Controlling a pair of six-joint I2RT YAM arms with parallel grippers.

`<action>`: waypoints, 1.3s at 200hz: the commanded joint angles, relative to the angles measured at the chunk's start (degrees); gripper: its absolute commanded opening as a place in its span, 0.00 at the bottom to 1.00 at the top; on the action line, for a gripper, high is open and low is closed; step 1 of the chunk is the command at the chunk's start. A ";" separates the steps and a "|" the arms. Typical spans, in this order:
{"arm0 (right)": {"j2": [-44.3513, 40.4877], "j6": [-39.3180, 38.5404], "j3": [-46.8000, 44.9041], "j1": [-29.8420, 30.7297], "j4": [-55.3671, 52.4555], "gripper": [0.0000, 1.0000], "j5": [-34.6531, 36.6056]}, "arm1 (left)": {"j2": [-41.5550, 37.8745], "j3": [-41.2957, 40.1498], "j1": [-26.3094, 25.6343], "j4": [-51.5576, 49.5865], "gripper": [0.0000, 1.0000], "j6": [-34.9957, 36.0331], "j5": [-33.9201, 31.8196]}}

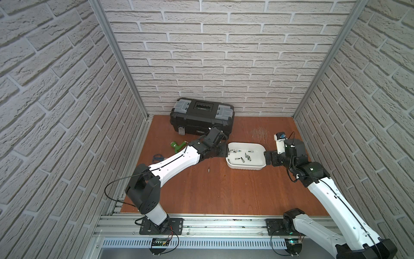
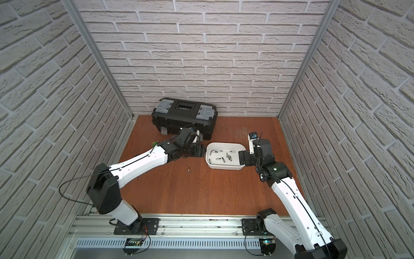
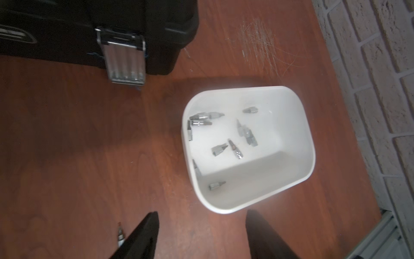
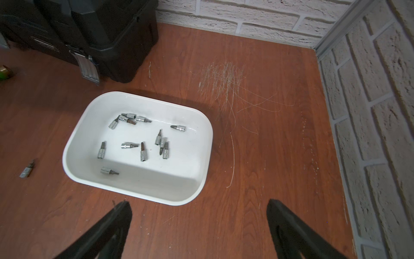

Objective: Put the bit on the desktop into the storage box
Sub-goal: Place the screwdriver bit in the storage box, then pick up the screwdriver bit from the center of the board.

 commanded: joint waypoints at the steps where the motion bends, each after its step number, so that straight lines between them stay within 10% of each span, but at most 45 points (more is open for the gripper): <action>1: 0.66 1.50 2.91 -0.42 0.39 0.99 -5.83 | -7.16 -5.41 1.77 5.75 0.76 2.91 -3.54; 47: 6.89 5.34 9.26 0.75 -3.28 0.99 -10.30 | -21.83 -14.80 6.65 5.03 0.98 4.95 -7.02; 132: 21.48 10.37 18.78 17.94 -4.42 0.96 -5.15 | -43.03 -27.95 14.44 2.50 0.98 3.83 -13.22; 260: 56.71 11.35 44.04 37.31 -10.01 0.94 -2.94 | -49.21 -29.26 16.65 -7.28 0.98 0.32 -16.79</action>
